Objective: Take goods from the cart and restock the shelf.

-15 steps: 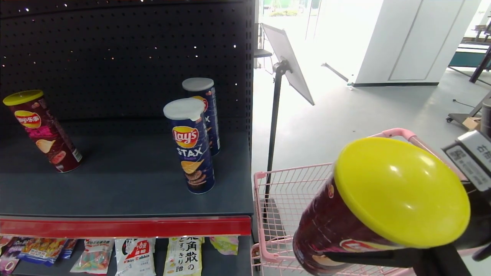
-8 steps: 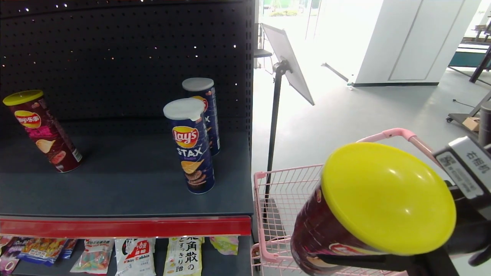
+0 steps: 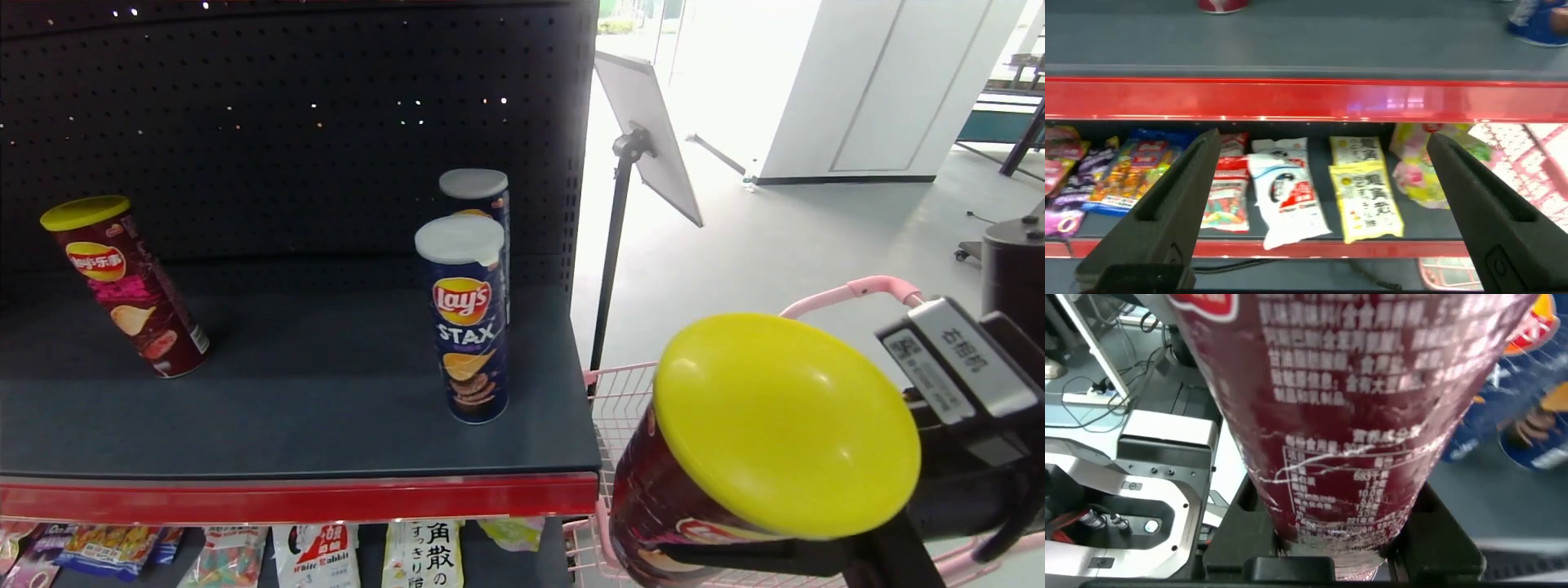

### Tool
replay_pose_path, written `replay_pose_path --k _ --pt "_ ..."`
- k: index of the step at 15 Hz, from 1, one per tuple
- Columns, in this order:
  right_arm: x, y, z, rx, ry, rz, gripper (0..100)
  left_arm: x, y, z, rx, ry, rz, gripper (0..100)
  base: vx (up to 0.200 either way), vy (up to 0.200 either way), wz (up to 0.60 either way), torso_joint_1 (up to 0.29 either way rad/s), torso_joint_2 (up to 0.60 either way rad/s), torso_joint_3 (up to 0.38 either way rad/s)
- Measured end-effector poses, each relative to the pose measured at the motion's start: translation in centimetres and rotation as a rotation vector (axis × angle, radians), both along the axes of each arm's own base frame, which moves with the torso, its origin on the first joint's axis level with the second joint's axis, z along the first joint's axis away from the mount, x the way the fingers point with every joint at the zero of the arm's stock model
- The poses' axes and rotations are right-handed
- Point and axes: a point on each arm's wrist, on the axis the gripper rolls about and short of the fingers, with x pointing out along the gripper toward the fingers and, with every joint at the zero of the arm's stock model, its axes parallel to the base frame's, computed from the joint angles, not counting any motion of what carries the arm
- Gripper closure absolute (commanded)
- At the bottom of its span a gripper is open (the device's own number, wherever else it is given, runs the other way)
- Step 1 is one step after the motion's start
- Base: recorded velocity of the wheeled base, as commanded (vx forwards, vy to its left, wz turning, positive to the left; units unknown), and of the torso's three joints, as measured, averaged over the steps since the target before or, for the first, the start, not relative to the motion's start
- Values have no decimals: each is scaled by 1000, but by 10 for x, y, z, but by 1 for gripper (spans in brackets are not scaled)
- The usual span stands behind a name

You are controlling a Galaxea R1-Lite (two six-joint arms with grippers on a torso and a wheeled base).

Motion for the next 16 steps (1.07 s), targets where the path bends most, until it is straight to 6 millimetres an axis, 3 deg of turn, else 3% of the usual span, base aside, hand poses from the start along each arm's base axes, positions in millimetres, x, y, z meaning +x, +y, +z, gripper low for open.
replay_pose_path --k 16 --pt "0 7 2 4 -4 24 100 0 0 0 0 0 0 0 0 200 0 3 2 1"
